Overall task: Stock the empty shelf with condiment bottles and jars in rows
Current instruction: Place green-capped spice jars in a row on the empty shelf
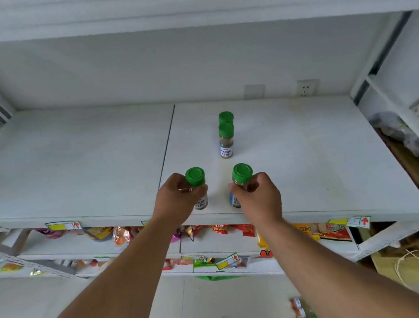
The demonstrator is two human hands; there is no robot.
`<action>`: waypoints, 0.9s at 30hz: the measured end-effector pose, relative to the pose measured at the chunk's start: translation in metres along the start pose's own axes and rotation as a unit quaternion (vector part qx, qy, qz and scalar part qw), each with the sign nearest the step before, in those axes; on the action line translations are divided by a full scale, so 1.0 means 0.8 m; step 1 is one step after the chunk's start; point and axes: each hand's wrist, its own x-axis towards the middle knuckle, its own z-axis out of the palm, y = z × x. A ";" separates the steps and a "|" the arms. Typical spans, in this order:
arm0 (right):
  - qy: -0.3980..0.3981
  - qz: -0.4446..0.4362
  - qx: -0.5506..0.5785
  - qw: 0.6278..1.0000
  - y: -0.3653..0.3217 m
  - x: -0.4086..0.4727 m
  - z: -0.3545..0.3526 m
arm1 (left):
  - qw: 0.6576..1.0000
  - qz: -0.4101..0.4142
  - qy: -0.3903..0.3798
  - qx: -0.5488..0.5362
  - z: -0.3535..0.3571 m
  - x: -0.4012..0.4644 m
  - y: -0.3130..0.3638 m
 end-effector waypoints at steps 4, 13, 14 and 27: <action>0.021 -0.004 0.001 1.000 -0.009 0.014 0.028 | 1.000 0.013 -0.011 -0.003 0.004 0.034 -0.011; 0.042 -0.017 -0.025 0.999 -0.008 0.027 0.059 | 0.998 0.054 -0.029 -0.023 0.014 0.065 -0.018; 0.042 -0.018 -0.027 0.999 -0.007 0.026 0.060 | 0.998 0.057 -0.032 -0.027 0.015 0.066 -0.020; -0.031 0.036 0.009 0.999 0.043 0.008 0.008 | 0.996 0.045 -0.006 -0.074 0.038 -0.019 -0.056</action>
